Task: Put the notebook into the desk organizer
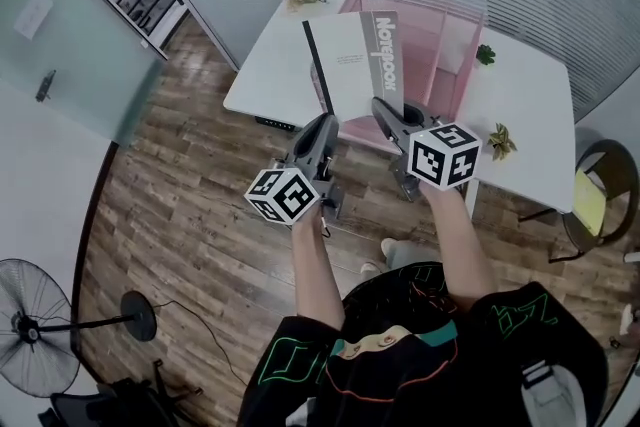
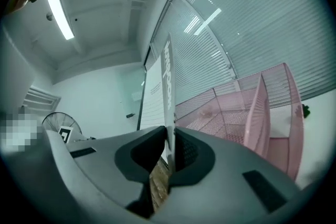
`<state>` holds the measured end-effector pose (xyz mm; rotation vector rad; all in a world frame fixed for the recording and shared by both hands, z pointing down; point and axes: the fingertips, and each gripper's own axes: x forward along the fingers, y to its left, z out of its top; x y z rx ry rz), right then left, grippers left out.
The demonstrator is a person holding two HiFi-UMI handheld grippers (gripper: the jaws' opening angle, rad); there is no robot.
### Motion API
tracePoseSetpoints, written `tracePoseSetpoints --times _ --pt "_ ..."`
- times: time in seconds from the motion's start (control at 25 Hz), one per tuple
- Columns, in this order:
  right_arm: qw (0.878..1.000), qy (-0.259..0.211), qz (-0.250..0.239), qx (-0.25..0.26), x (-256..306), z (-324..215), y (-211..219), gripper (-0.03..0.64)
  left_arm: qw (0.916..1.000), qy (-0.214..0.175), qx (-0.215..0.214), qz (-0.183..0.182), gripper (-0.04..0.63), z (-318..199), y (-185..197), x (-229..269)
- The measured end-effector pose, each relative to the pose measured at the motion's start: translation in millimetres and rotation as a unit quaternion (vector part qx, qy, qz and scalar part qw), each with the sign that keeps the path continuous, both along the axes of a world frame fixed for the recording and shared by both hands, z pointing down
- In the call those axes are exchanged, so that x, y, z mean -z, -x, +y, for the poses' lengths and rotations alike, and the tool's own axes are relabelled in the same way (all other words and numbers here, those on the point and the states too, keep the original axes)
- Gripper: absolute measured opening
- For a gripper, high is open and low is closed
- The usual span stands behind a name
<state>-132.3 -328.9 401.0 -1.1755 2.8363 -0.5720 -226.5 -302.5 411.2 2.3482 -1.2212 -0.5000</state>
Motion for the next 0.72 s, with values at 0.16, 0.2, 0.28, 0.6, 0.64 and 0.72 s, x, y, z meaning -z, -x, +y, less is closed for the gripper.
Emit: tracePoseSetpoints --times 0.16,0.2,0.28,0.6,0.64,0.72 --pt "0.999 0.021 -0.015 -0.019 -3 -5 -7 0.014 0.9999 -0.001 0.013 0.006 0.028 3 12 -5" --pt "0.999 0.030 -0.015 -0.020 -5 -6 -6 0.014 0.9999 -0.004 0.011 0.009 0.028 3 12 -4" --pt "0.999 0.043 -0.007 -0.026 -11 -7 -5 0.013 0.9999 -0.006 0.006 0.006 0.028 4 9 -4" --pt "0.994 0.085 -0.052 -0.047 -11 -13 -3 0.014 0.9968 0.046 -0.028 -0.059 0.029 4 -8 -36" --pt "0.993 0.090 -0.058 -0.049 -11 -14 -4 0.014 0.9956 0.054 -0.034 -0.068 0.032 3 -12 -40" --pt "0.992 0.100 -0.064 -0.053 -13 -16 -5 0.014 0.9943 0.059 -0.045 -0.077 0.043 0 -22 -44"
